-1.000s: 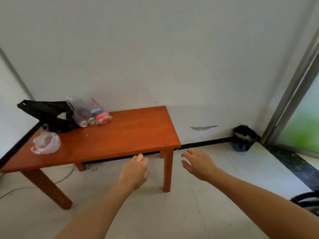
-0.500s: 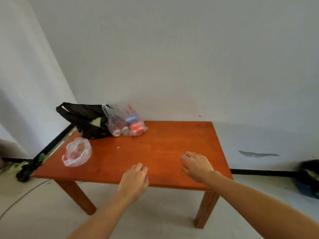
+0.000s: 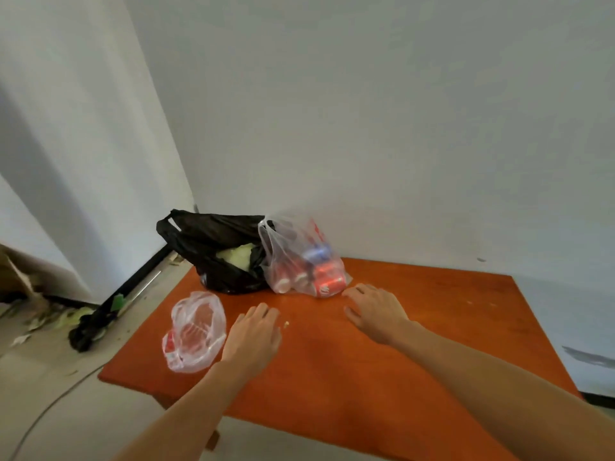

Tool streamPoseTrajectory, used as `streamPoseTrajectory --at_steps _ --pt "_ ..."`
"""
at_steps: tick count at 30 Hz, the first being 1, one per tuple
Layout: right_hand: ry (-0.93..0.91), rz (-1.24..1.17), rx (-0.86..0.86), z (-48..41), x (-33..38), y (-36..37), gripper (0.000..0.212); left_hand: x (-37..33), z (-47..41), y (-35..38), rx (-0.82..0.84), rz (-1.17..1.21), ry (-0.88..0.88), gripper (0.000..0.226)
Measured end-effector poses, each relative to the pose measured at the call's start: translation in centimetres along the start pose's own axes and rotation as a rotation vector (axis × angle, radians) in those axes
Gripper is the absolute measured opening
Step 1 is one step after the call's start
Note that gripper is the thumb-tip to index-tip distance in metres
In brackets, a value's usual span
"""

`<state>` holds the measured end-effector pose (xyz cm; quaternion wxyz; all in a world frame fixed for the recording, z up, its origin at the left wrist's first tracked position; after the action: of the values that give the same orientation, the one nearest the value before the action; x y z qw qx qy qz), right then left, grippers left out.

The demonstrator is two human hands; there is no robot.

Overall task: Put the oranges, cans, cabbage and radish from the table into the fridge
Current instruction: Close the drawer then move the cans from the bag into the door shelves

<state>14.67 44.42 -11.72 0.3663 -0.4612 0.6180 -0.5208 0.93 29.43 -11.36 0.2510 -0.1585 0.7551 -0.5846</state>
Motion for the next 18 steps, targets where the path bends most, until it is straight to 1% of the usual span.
streamPoseTrajectory --at_steps 2,4,9,12,15,17,18 --pt "0.062 -0.028 -0.016 -3.8 -0.4 -0.1 0.032 2.6 -3.4 0.0 0.019 0.003 0.015 0.032" --pt "0.106 -0.046 -0.016 -7.8 -0.9 -0.4 0.038 4.8 -6.9 -0.2 0.027 -0.007 0.046 0.033" --pt "0.158 -0.100 -0.118 -16.6 -2.2 -2.3 0.042 8.0 -14.8 0.1 0.024 0.023 0.069 0.031" --pt "0.172 -0.102 -0.110 -21.7 -3.6 -2.2 0.045 8.9 -17.3 1.6 0.038 0.055 0.074 0.029" --pt "0.157 -0.083 -0.100 -27.1 -5.1 -1.5 0.055 9.8 -19.8 3.0 0.046 0.064 0.065 0.027" --pt "0.130 -0.072 -0.051 -29.9 -6.1 0.1 0.061 10.4 -21.5 3.4 0.034 0.048 0.063 0.024" --pt "0.105 -0.080 -0.012 -31.0 -6.6 1.4 0.060 10.6 -22.4 3.5 0.029 0.045 0.060 0.022"
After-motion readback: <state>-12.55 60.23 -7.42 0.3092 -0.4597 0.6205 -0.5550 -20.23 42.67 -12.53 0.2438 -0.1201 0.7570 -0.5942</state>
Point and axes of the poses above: each hand's wrist, its own z-axis away from the middle knuckle, its own y-axis out of the palm, x = y × z, the point moved 9 cm from there along -z, towards the middle knuckle, and after that the axes turned 14 degrees about -y, right-handed, at the moved point
